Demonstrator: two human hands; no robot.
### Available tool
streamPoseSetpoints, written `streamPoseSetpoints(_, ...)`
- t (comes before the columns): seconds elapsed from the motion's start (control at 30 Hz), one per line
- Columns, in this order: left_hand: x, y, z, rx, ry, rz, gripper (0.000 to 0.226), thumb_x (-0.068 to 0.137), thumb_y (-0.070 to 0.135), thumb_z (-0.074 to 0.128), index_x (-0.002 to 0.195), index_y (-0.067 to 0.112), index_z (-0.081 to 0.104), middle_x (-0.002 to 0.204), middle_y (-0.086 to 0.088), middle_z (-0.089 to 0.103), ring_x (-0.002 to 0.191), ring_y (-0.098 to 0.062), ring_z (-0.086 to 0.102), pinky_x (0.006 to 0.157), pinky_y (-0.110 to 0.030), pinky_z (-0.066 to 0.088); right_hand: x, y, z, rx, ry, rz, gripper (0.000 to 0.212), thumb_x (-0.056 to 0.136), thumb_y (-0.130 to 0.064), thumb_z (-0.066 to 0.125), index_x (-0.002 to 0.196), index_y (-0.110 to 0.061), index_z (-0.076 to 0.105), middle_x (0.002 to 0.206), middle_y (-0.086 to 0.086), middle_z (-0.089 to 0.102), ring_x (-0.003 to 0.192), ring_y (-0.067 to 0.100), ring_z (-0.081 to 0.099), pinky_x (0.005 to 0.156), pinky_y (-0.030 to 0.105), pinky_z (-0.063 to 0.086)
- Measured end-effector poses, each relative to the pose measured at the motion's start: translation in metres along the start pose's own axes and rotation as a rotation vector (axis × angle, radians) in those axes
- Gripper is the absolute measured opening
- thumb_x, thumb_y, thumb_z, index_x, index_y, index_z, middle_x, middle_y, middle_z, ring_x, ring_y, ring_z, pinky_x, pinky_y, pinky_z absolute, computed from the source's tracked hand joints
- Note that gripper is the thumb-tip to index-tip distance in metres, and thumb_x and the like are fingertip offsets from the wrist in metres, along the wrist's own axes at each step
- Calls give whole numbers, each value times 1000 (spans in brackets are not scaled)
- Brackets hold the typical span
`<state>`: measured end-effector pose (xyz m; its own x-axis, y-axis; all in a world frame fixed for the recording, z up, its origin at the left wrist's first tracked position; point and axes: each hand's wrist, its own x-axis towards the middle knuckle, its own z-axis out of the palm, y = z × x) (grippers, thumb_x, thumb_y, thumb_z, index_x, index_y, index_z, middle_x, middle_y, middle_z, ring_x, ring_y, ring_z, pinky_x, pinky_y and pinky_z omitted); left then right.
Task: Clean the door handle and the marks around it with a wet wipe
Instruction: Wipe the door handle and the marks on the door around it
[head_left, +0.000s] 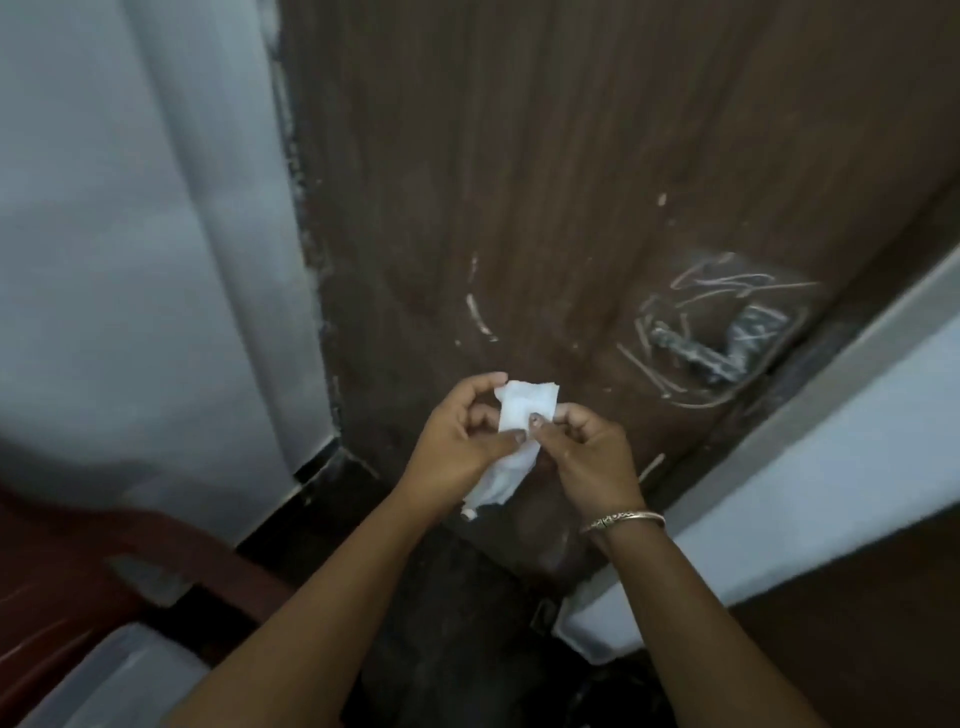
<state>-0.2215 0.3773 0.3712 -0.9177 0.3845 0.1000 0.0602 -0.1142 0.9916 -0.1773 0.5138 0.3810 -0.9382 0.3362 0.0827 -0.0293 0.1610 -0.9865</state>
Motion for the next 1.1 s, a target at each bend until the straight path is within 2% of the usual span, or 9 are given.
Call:
streamPoseSetpoints(0.23, 37, 17, 52, -105, -255, -67, 36, 80, -5, 66, 113, 10, 60, 73, 4, 69, 73, -12, 67, 58, -23, 53, -7, -16, -62, -30, 188, -56, 33, 83, 1, 65, 93, -30, 64, 89, -16, 71, 82, 0, 67, 67, 14, 52)
streamPoseSetpoints(0.37, 48, 23, 73, -117, -357, -33, 16, 82, -5, 63, 85, 11, 67, 78, -4, 69, 73, -17, 66, 58, -23, 53, -10, -21, -80, -75, 271, -113, 29, 84, 5, 62, 84, -23, 69, 81, -7, 71, 74, 5, 65, 67, 16, 51)
streamPoseSetpoints(0.47, 55, 26, 84, -75, -396, -5, 29, 81, -12, 58, 68, 14, 64, 65, 1, 62, 61, -11, 56, 51, -17, 44, -10, -22, -90, -36, 336, -106, 28, 81, 10, 61, 70, -15, 70, 74, 0, 70, 74, 12, 64, 72, 24, 53)
streamPoseSetpoints(0.53, 61, 24, 88, -44, -408, -21, 37, 81, -15, 52, 64, 14, 66, 71, -13, 62, 68, -26, 55, 58, -29, 44, -9, -21, -94, -27, 387, -77, 31, 82, 11, 59, 67, -13, 70, 75, 4, 70, 78, 18, 65, 77, 31, 54)
streamPoseSetpoints(0.6, 68, 23, 90, -55, -426, -50, 38, 83, -12, 49, 65, 14, 70, 75, -18, 64, 72, -30, 58, 64, -38, 46, -7, -20, -95, -10, 429, -54, 31, 82, 12, 56, 69, -12, 72, 80, 8, 72, 83, 22, 67, 81, 32, 54)
streamPoseSetpoints(0.77, 81, 24, 89, -81, -455, -78, 23, 82, 3, 64, 66, 19, 71, 65, 2, 69, 66, -13, 64, 56, -24, 52, -3, -19, -90, 161, 425, -38, 22, 87, 8, 51, 89, -1, 71, 92, 16, 71, 90, 29, 65, 85, 38, 52)
streamPoseSetpoints(0.9, 90, 19, 91, 43, -461, 57, 29, 74, -4, 72, 77, 24, 65, 75, 2, 65, 66, -5, 61, 57, -22, 52, -1, -15, -85, 17, 447, -80, 27, 81, 7, 64, 89, -19, 68, 89, -3, 71, 87, 13, 67, 74, 20, 54)
streamPoseSetpoints(1.0, 93, 20, 96, 8, -481, 65, 41, 74, -10, 70, 94, 25, 61, 82, 2, 65, 68, 1, 64, 58, -16, 51, 2, -9, -89, 74, 459, -17, 46, 74, 9, 70, 105, -23, 61, 99, 0, 70, 92, 15, 68, 75, 22, 56)
streamPoseSetpoints(1.1, 101, 20, 101, 47, -534, 75, 34, 78, -5, 68, 95, 24, 64, 86, 4, 67, 73, 0, 66, 60, -16, 52, 8, -5, -99, 41, 486, 2, 33, 75, 4, 72, 89, -26, 69, 89, -4, 74, 87, 19, 69, 71, 21, 56)
